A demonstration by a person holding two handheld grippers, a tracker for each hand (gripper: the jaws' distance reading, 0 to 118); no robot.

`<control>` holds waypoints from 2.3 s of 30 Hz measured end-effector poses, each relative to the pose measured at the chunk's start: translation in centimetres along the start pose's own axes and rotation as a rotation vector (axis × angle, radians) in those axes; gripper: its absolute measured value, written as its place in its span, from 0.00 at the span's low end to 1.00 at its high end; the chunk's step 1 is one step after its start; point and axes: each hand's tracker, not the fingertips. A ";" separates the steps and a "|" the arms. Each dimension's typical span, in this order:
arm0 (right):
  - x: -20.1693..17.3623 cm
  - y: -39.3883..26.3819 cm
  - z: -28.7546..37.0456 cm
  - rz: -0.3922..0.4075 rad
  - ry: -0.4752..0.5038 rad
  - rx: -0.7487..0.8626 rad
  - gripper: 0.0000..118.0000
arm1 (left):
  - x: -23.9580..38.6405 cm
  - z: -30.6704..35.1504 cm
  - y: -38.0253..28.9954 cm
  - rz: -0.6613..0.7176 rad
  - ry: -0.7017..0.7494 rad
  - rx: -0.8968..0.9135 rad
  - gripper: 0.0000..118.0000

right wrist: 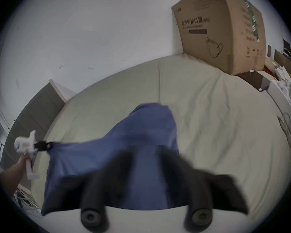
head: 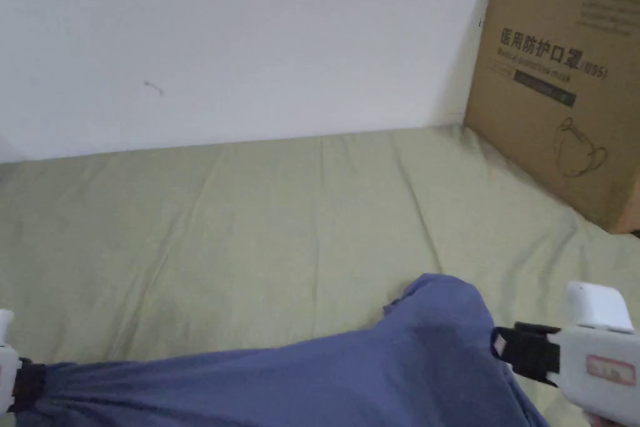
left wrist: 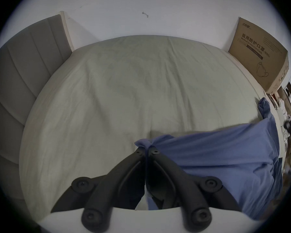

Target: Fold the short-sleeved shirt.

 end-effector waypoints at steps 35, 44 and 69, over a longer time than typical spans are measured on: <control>-6.8 13.0 0.0 0.214 -0.210 -0.005 0.02 | -0.3 11.2 4.5 -0.048 0.120 0.142 0.01; -11.8 24.2 4.1 0.291 -0.232 0.223 0.02 | -0.2 16.8 15.6 0.009 0.178 0.346 0.01; -6.2 3.3 -6.9 0.260 -0.260 0.027 0.02 | 5.8 2.2 -0.3 0.024 0.071 0.170 0.01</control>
